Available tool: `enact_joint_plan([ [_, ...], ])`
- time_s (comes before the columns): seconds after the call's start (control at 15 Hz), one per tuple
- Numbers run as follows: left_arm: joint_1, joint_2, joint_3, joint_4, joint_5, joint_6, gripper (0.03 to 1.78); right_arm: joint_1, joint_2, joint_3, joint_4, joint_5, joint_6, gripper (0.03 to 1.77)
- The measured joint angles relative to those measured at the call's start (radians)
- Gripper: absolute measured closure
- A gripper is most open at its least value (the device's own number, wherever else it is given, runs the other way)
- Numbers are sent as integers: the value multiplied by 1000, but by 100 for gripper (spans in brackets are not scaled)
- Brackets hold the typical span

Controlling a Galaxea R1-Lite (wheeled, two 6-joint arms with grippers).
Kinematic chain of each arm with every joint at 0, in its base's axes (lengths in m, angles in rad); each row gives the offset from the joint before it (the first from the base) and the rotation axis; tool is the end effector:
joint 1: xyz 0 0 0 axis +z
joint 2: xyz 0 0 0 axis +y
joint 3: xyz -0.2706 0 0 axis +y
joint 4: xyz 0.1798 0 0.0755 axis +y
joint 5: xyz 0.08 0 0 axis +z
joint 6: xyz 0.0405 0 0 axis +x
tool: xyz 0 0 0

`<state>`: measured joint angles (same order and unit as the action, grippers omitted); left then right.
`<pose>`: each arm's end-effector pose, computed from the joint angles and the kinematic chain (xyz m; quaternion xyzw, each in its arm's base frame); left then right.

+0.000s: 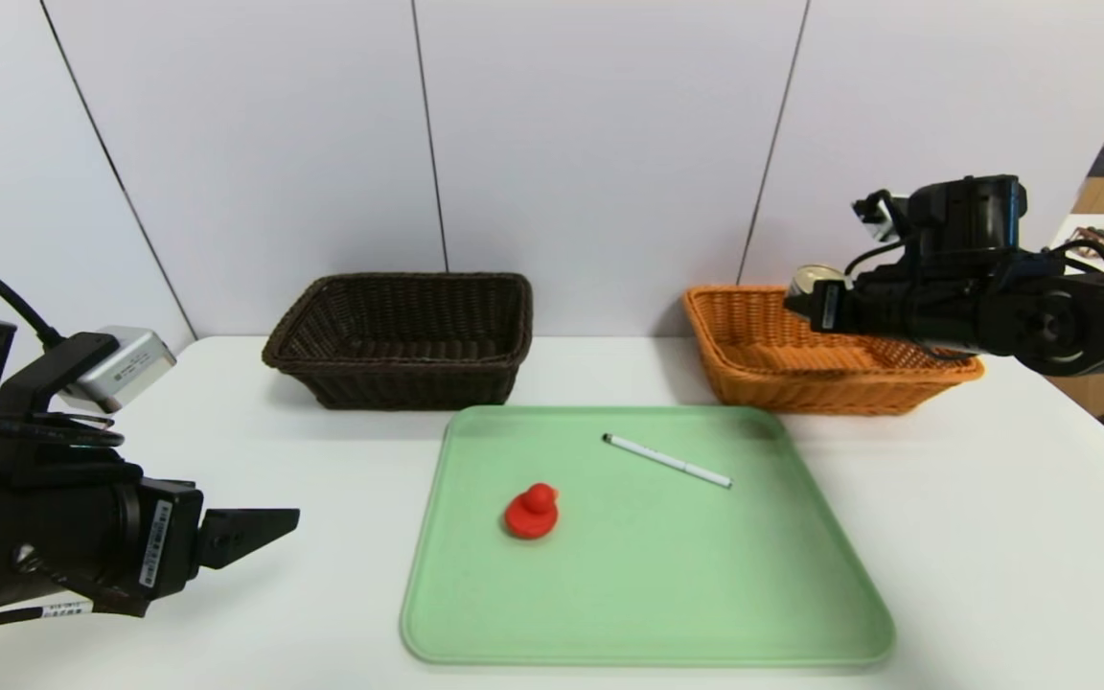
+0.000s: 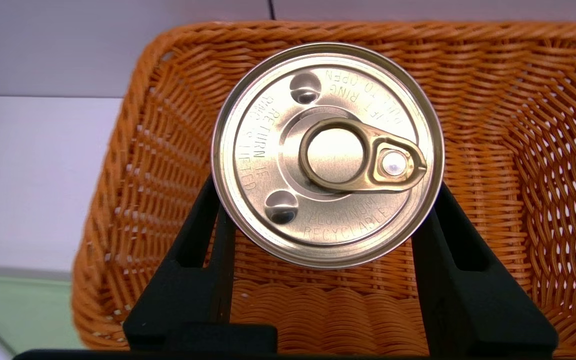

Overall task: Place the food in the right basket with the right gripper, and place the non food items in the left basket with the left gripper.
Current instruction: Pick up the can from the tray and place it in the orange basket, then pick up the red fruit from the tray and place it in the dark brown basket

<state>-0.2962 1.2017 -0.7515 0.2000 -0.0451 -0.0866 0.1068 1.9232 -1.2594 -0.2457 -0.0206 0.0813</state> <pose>0.1841 -0.0581 0.1692 -0.0005 0.3236 -0.1471 0.9347 0.3895 0.0409 0.1537 0.0265 0.2087 0.0337 0.9770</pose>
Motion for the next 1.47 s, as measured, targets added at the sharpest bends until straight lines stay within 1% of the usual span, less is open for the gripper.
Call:
enact_joint_plan([
  [0.27, 0, 0, 0, 0, 1, 0, 12, -4, 47, -2, -7, 2, 27, 83],
  [0.8, 0, -1, 3, 1, 1, -1, 12, -32, 56, -3, -6, 14, 19, 84],
  [1.0, -1, -1, 3, 1, 1, -2, 12, -34, 55, 1, -7, 16, 14, 60],
  [1.13, -1, -1, 2, 1, 2, -2, 12, -34, 54, -5, -8, 16, 18, 48],
  [1.47, -1, -1, -1, 0, 3, -2, 12, -41, 41, -9, -4, 21, 19, 30],
])
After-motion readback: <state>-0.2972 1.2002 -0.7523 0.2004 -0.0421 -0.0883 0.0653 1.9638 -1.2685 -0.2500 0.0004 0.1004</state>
